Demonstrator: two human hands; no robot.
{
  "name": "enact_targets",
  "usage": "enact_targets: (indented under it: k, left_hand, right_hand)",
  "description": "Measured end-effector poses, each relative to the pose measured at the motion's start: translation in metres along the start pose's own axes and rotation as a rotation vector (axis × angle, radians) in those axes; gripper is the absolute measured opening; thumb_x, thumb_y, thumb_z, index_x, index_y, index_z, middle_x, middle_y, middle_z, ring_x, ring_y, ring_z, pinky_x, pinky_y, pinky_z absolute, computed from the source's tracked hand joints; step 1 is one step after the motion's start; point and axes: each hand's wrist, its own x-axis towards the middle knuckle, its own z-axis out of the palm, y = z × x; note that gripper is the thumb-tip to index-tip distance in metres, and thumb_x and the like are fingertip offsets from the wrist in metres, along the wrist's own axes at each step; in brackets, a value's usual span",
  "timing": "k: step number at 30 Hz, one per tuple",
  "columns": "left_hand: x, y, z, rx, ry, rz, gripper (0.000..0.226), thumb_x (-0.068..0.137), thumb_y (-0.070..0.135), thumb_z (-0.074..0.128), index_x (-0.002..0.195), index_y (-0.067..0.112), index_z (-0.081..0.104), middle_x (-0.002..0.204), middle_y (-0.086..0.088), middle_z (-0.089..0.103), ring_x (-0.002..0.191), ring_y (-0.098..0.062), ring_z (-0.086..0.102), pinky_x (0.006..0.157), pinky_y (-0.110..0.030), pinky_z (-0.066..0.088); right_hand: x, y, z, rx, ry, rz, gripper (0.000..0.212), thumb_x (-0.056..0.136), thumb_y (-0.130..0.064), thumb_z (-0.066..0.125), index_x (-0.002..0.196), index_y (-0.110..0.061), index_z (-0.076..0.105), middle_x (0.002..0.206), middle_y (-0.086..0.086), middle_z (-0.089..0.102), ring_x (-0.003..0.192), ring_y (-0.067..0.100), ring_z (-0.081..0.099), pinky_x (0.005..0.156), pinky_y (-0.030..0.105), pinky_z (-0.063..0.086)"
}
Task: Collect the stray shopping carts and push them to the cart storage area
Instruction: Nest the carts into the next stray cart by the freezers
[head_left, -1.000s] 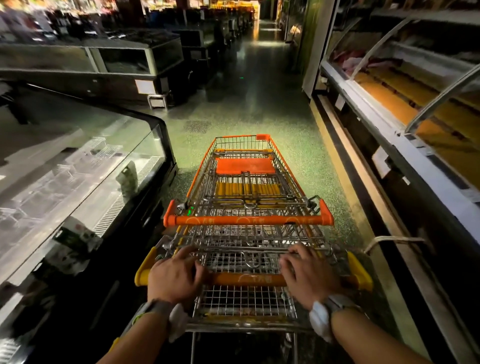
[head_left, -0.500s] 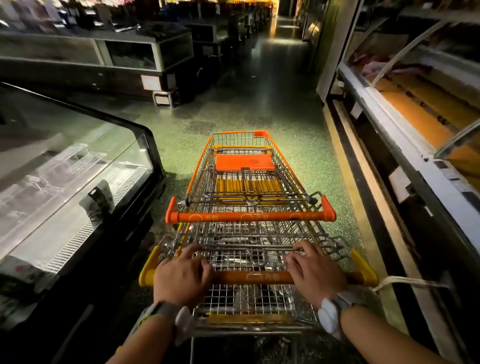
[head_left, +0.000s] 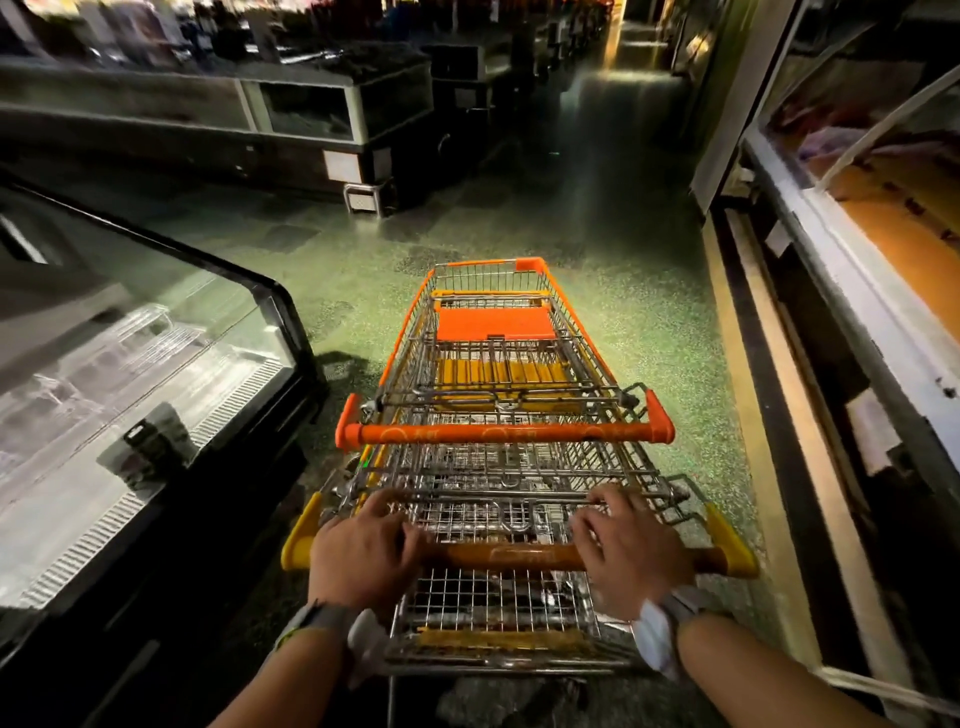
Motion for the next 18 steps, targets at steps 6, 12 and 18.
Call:
enact_targets:
  k: [6,12,18]
  left_hand:
    - [0.061,0.039,0.019,0.051,-0.015,-0.075,0.061,0.086,0.062,0.021,0.071,0.032,0.071,0.126,0.014,0.067,0.06,-0.014,0.066,0.06,-0.028,0.038]
    - [0.117,0.082,0.033,0.102,-0.013,-0.175,0.053,0.087,0.059,0.026,0.071,0.036,0.071,0.122,0.014,0.068,0.055,-0.009,0.056,0.056,-0.028,0.03]
    - [0.17,0.112,0.044,0.1,-0.058,-0.279,0.052,0.09,0.06,0.025,0.077,0.038,0.07,0.14,0.022,0.054,0.056,-0.001,0.04,0.053,-0.024,0.028]
  right_hand:
    - [0.066,0.06,0.005,0.02,-0.027,-0.075,0.069,0.091,-0.06,0.006,0.106,-0.035,0.068,0.137,-0.003,0.052,0.103,0.012,0.054,0.055,0.02,0.048]
    - [0.135,0.115,0.002,0.025,-0.046,-0.14,0.069,0.093,-0.06,0.006,0.112,-0.034,0.067,0.142,-0.004,0.046,0.102,0.008,0.052,0.058,0.02,0.046]
    - [0.199,0.155,-0.004,0.066,-0.068,-0.195,0.041,0.102,-0.053,0.026,0.113,-0.037,0.062,0.14,-0.01,0.04,0.118,0.009,0.043,0.072,0.027,0.055]
